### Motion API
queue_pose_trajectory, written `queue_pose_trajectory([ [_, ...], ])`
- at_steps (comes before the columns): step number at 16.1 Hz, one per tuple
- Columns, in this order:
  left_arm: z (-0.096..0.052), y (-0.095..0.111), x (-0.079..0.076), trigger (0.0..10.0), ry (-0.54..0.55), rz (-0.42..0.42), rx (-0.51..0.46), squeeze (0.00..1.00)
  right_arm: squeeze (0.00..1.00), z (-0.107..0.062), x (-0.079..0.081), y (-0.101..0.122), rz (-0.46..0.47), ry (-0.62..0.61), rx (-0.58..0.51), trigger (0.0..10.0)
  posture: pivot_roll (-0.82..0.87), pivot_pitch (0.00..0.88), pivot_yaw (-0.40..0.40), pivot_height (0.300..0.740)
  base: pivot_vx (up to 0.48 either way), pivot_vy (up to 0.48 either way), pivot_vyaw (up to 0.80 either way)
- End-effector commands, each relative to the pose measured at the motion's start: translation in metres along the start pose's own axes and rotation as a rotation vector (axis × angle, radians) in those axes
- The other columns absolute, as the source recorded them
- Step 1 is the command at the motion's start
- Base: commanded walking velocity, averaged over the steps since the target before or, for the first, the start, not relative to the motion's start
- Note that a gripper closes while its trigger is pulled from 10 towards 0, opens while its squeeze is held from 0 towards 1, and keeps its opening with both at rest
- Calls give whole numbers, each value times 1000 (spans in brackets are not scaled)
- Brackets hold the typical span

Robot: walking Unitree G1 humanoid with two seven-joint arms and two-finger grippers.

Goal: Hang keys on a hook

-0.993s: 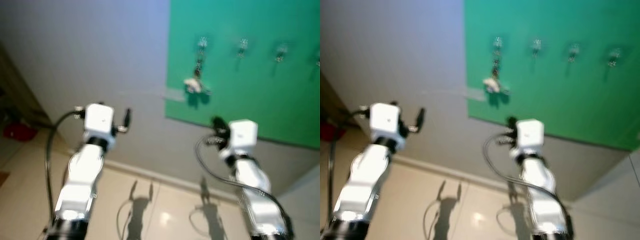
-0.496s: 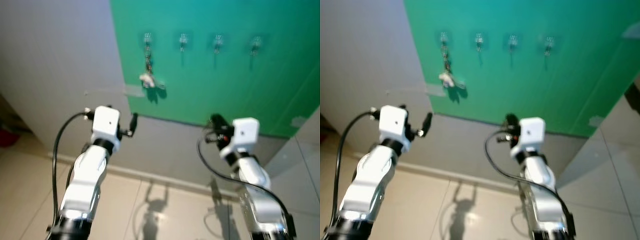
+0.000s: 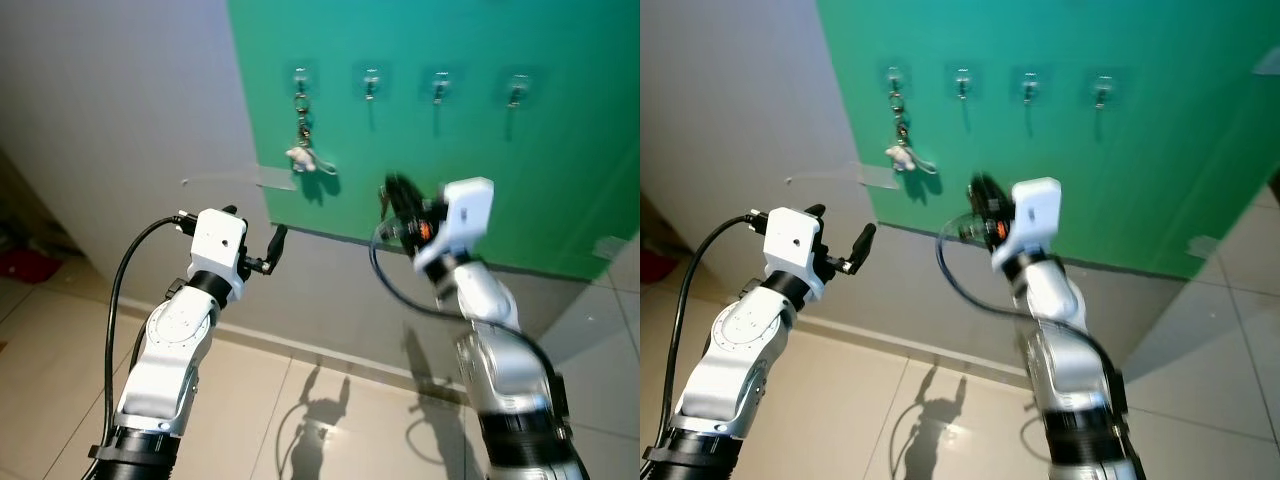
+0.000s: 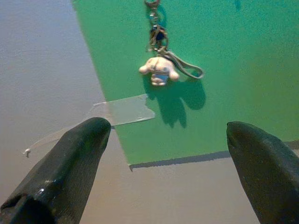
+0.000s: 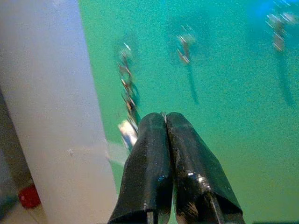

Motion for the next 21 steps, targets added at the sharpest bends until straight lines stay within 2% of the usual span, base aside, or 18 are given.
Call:
queue_pose_trajectory([
  [1,1,10,3,10000,13,14,-38,0,0,2,1,3,21,4,-7,10000,-15,0,49,740,0,0,0],
  [3,1,14,2,10000,25,-3,-60,0,0,2,3,6,20,2,-18,10000,-14,0,45,740,0,0,0],
  [7,0,20,-3,10000,-8,-7,-96,0,0,-12,0,-1,-16,-21,6,10000,-21,0,55,740,220,0,0],
  [10,4,24,-3,10000,-18,-14,-107,0,0,-19,-5,8,30,-48,-27,10000,-28,0,69,740,328,0,0],
  [14,6,23,-6,10000,-43,-17,-102,0,0,-27,-15,8,31,-86,-26,10000,-41,0,82,740,344,0,0],
  [21,10,24,-11,10000,-58,-44,-110,0,0,-32,-14,16,24,-38,-33,10000,-60,0,74,740,347,0,0],
])
Point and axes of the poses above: a point about 5 cm out from each wrist's last joint towards the gripper, its own z axis pointing out of the wrist towards the gripper, its own y axis along the axis of the wrist's last joint, x = y × z, the point moved 4 cm from there along z, pointing out of the wrist towards the gripper, and after that the axes turned 3 degrees about z, right-handed, at the moved point
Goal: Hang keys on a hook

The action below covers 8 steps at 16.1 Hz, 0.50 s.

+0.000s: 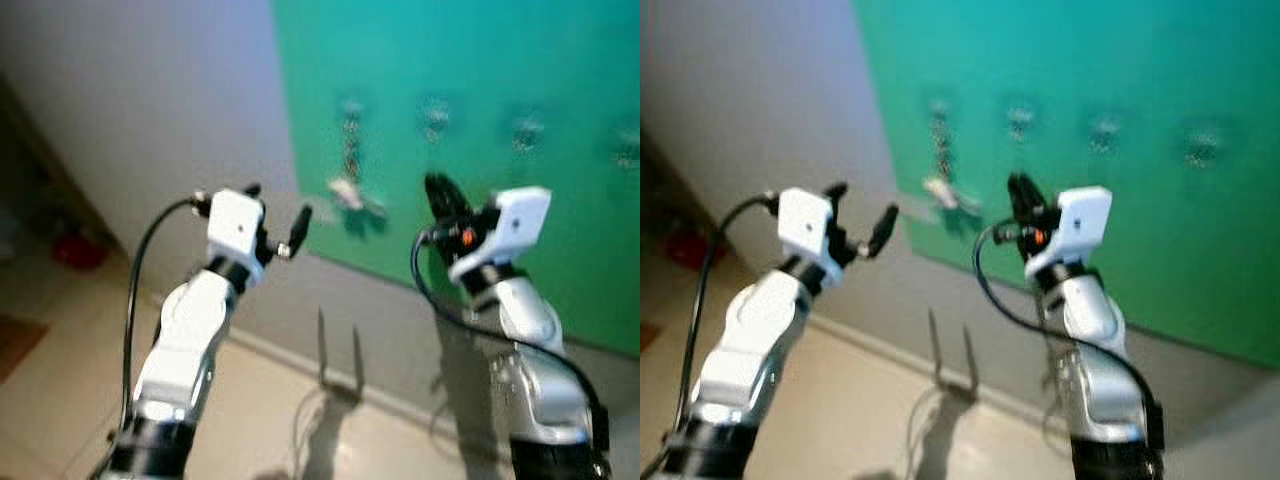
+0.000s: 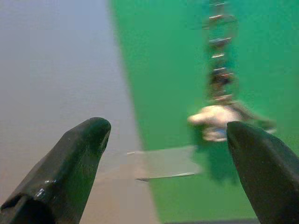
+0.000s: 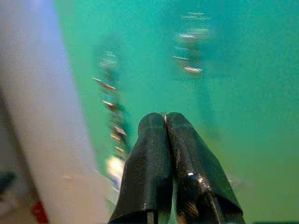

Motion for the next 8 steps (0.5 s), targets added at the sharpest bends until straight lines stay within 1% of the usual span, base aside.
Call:
queue_pose_trajectory([
  [1,-1,-1,2,10000,0,-13,1,0,0,0,8,5,15,45,-9,10000,-61,0,70,740,0,0,0],
  [4,-5,-1,-4,10000,-29,-35,1,0,0,-3,11,6,20,83,1,10000,-67,8,52,740,0,0,0],
  [6,-10,-1,-14,10000,-84,-57,-11,0,0,-7,12,8,32,101,3,10000,-68,11,42,740,0,0,0],
  [8,-15,0,-25,10000,-155,-70,-24,0,0,-7,14,10,47,137,9,10000,-67,6,36,740,0,0,0],
])
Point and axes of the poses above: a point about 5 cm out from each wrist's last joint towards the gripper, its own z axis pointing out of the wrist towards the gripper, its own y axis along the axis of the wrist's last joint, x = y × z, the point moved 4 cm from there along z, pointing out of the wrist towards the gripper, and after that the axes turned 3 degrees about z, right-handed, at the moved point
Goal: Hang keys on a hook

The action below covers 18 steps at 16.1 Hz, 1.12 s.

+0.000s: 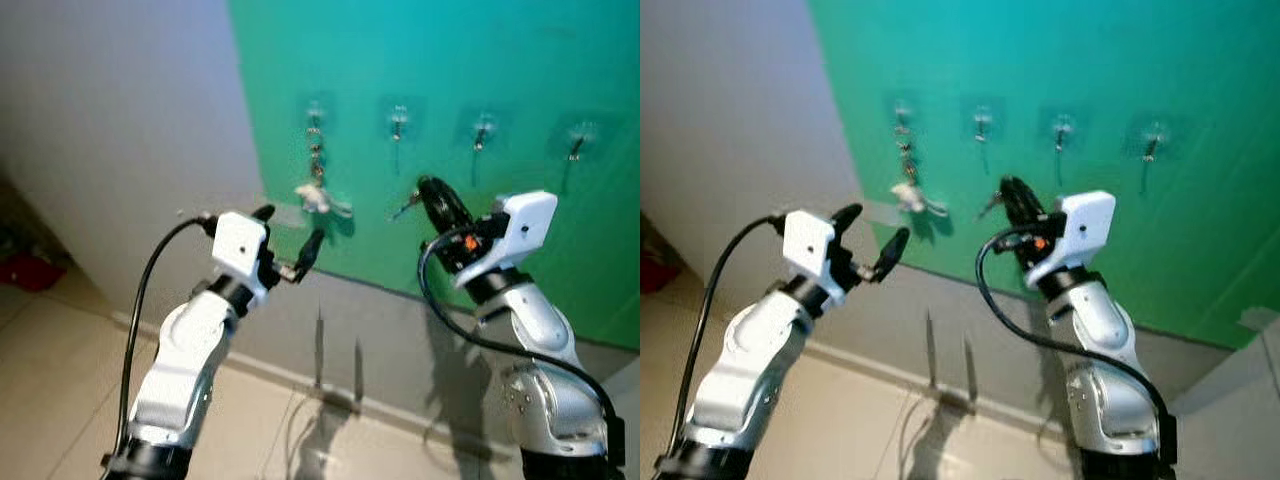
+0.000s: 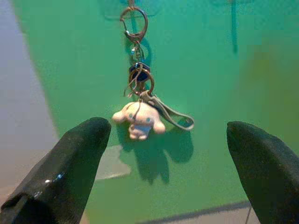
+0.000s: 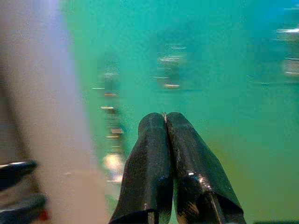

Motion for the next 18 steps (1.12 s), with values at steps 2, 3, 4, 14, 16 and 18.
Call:
queue_pose_trajectory([
  [2,1,10,-8,10000,-71,2,-51,0,0,6,10,8,15,81,-12,10000,-67,7,37,740,0,0,0],
  [3,2,11,-10,10000,-92,-7,-50,0,0,8,14,12,20,104,-21,10000,-67,4,37,740,0,0,0],
  [4,2,12,-12,10000,-115,-11,-52,0,0,11,16,15,23,122,-27,10000,-67,5,37,740,0,0,0],
  [14,0,12,-13,10000,-170,31,-14,0,0,61,11,16,8,26,-41,10000,-41,14,45,740,0,0,0],
  [16,-1,11,-11,10000,-161,33,-10,0,0,68,6,15,8,-13,-46,10000,-34,22,38,740,0,0,0],
  [18,-1,10,-12,10000,-157,33,-7,0,0,75,0,19,6,-44,-62,10000,-32,21,33,740,0,0,0],
])
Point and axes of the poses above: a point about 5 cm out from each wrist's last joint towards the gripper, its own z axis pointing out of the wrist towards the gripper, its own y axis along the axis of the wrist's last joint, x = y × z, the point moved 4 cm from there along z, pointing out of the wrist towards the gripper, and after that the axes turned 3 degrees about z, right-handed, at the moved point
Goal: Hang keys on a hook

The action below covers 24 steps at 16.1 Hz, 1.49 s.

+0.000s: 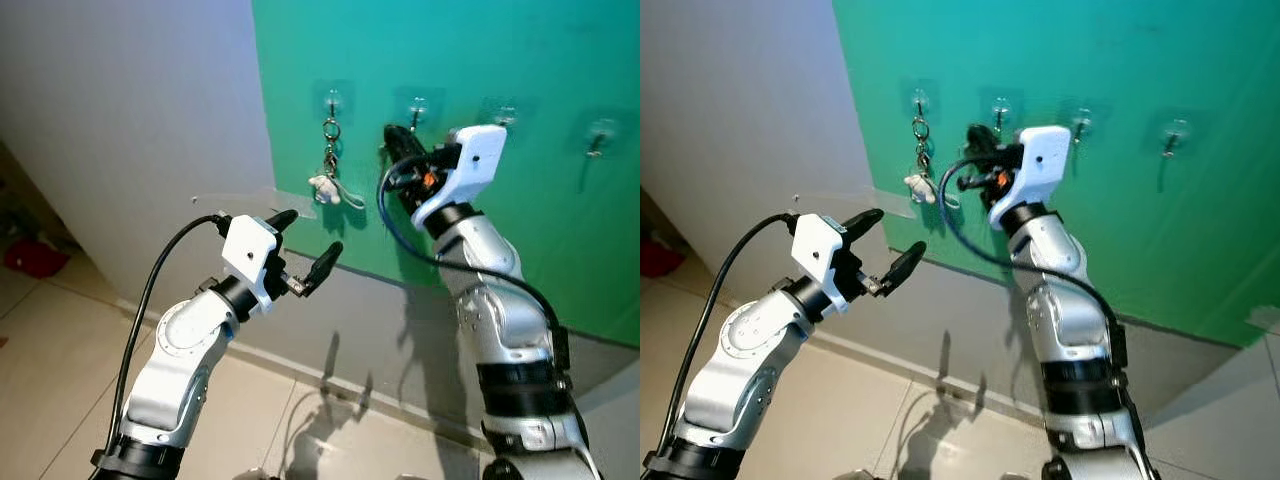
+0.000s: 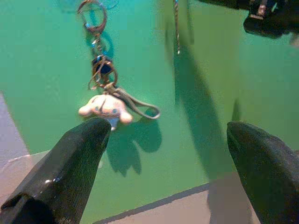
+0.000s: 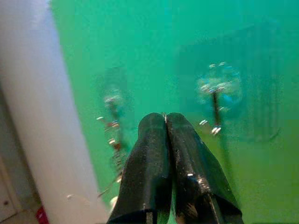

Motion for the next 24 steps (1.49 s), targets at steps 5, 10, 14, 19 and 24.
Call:
queue_pose_trajectory([
  [5,0,4,-3,10000,-12,6,-2,0,0,4,-3,14,13,-9,-69,10000,-29,25,31,740,0,0,0],
  [10,-3,-2,-3,10000,-18,2,7,0,0,-5,5,17,33,50,-82,10000,-33,29,45,740,0,0,0],
  [14,2,2,0,10000,-29,-2,6,0,0,-13,6,22,40,70,-88,10000,-32,29,46,740,0,0,0],
  [19,3,4,-3,10000,-55,-6,1,0,0,-27,4,23,50,72,-73,10000,-39,20,53,740,0,0,0],
  [24,3,5,-10,10000,-84,-10,-9,0,0,-40,2,25,62,78,-67,10000,-49,0,65,740,0,0,0],
])
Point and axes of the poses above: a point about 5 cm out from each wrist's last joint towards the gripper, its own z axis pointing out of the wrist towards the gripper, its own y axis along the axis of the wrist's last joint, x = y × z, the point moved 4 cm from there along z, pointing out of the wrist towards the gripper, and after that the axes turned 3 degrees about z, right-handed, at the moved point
